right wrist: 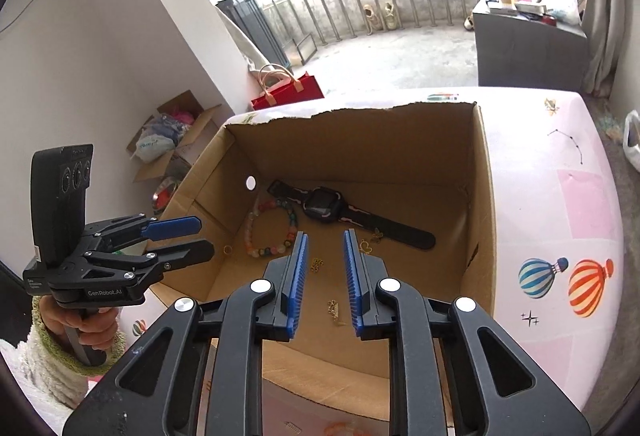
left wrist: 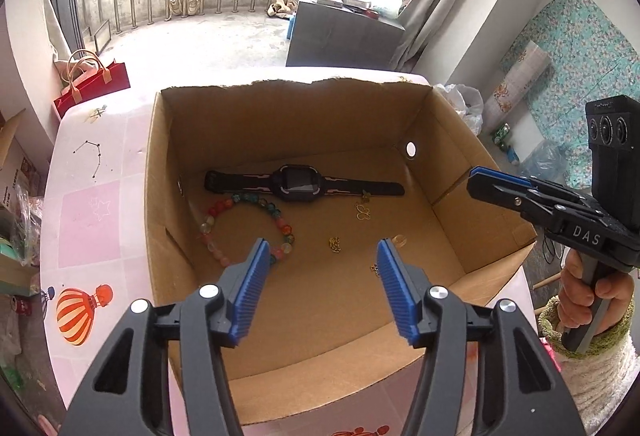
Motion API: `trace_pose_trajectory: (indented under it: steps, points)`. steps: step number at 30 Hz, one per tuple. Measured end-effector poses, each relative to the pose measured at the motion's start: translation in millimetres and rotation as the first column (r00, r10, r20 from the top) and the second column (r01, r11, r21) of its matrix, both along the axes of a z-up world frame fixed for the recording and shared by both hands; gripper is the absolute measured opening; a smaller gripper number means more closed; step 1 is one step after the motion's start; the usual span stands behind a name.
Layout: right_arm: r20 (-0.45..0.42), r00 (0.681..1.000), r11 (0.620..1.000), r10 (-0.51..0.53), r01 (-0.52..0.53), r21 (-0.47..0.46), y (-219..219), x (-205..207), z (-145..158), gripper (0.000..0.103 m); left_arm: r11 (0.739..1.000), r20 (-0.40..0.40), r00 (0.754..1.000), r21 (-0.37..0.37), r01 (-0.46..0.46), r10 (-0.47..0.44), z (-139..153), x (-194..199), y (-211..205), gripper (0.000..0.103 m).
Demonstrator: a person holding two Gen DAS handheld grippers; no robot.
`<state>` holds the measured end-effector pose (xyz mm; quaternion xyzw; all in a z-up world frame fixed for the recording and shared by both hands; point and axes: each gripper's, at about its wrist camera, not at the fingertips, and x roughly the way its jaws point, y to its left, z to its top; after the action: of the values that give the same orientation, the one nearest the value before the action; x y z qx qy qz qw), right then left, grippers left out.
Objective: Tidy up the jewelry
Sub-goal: 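Open both tools above the box to drop the rings, then withdraw, then move the left tool to the silver abacus charm while the right tool moves to the orange bead bracelet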
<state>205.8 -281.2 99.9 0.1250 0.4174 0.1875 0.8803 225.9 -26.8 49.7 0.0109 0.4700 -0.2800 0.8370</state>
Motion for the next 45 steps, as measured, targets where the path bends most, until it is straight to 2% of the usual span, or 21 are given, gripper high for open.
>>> trace_pose_trajectory:
  steps: [7, 13, 21, 25, 29, 32, 37, 41, 43, 45]
  points:
    - [0.089, 0.995, 0.998, -0.044, 0.04, 0.044, -19.9, -25.0, 28.0, 0.03, 1.0, 0.1, 0.995, 0.0, -0.022, 0.022, 23.2, -24.0, 10.3, 0.073]
    - [0.179, 0.98, 0.995, -0.091, 0.082, 0.059, -34.2, -65.6, 49.4, 0.039, 0.999, 0.18, 0.982, -0.016, -0.05, 0.052, 43.0, -58.1, 26.8, 0.083]
    - [0.238, 0.956, 0.982, -0.174, 0.15, 0.115, -53.0, -144.3, 47.2, 0.048, 0.999, 0.281, 0.959, 0.009, -0.038, 0.034, 48.7, -128.1, 44.1, 0.096]
    - [0.175, 0.967, 0.98, -0.185, 0.169, 0.105, -49.6, -172.5, 19.1, 0.048, 0.999, 0.25, 0.968, 0.034, -0.029, 0.019, 28.1, -150.9, 46.1, 0.097]
    - [0.082, 0.982, 0.984, -0.173, 0.168, 0.058, -34.5, -182.7, -20.1, 0.048, 0.994, 0.169, 0.985, 0.098, -0.047, 0.03, -15.4, -157.9, 39.0, 0.097]
    - [0.016, 0.992, 0.992, -0.122, 0.121, 0.043, -15.3, -184.0, -44.8, 0.048, 0.984, 0.123, 0.991, 0.162, -0.07, 0.05, -48.0, -158.5, 31.1, 0.097]
    - [-0.008, 1.0, 0.998, -0.016, 0.015, -0.068, 25.6, -181.9, -68.1, 0.044, 0.968, 0.088, 0.994, 0.238, -0.082, 0.063, -82.9, -158.4, 18.4, 0.097]
    - [-0.028, 0.998, 0.986, 0.049, -0.053, -0.157, 47.5, -170.1, -81.5, 0.032, 0.945, 0.093, 0.994, 0.317, -0.078, 0.051, -102.2, -158.4, 10.6, 0.097]
    - [-0.03, 0.997, 0.979, 0.077, -0.081, -0.185, 54.8, -164.7, -85.8, 0.029, 0.942, 0.078, 0.996, 0.329, -0.075, 0.052, -108.7, -156.6, 9.8, 0.097]
    - [-0.035, 0.994, 0.972, 0.101, -0.106, -0.208, 61.5, -156.6, -91.0, 0.026, 0.95, 0.057, 0.996, 0.302, -0.082, 0.069, -111.6, -153.9, 13.9, 0.097]
